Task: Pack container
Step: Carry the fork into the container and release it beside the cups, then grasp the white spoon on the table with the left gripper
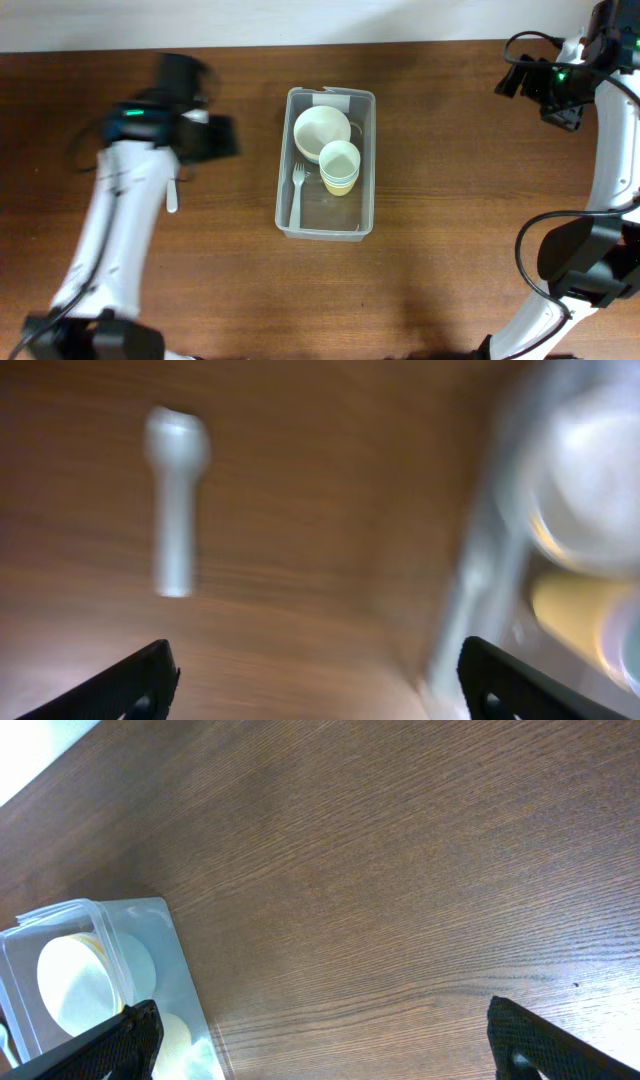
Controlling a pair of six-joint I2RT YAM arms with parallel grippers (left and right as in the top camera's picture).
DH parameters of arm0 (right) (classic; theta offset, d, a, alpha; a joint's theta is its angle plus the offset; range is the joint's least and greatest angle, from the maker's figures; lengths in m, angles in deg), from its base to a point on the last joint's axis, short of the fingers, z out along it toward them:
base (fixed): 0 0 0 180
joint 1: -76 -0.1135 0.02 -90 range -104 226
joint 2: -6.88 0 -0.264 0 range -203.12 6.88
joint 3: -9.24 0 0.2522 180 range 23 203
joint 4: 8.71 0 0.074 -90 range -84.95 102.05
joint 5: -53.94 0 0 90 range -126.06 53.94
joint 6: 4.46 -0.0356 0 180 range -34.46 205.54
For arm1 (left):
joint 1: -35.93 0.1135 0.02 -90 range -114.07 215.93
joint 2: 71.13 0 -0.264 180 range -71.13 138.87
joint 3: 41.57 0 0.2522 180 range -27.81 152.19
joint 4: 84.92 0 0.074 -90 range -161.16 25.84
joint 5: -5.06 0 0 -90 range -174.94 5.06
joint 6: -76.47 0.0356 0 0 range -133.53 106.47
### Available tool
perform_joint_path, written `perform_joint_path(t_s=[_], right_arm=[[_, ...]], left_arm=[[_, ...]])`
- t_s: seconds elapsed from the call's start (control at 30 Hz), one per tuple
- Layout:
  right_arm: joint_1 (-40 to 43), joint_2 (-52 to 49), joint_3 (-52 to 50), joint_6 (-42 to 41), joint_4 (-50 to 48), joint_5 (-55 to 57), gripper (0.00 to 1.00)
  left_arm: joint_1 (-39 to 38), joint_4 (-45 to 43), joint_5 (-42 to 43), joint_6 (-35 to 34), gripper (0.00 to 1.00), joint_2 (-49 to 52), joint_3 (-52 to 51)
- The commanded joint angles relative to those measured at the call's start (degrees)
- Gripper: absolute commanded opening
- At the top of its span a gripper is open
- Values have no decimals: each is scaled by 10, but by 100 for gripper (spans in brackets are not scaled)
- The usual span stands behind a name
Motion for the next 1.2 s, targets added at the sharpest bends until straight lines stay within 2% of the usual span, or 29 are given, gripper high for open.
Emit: perform_joint_path(t_s=[0.0,0.1,0.23,0.37,0.4,0.77,0.9,1.0,1.1,1.13,1.17], right_arm=[[2,2,3,1,-1,4,99],[2,2,3,1,-1,4,99],[2,2,3,1,-1,4,99],[2,2,3,1,-1,4,99],[2,2,3,1,-1,4,99],[2,2,3,1,-1,4,99],[2,2,3,1,-1,4,99],[2,2,3,1,-1,4,99],[2,2,3,1,-1,4,99],[2,2,3,1,-1,4,99],[2,2,3,1,-1,4,99]], left_arm=[[88,6,-7,7,92,3,-5],[116,-13,-7,21,92,58,-23],[116,-71,-6,80,91,162,-27],[119,-100,-7,79,89,225,-27],[123,-104,-8,79,83,240,-27],[148,-154,3,79,82,301,-29],[149,-156,4,79,67,322,-29],[149,-156,4,79,42,322,-29],[149,-140,4,79,11,320,-22],[149,-118,7,79,6,317,-7],[149,-105,9,79,6,314,2]])
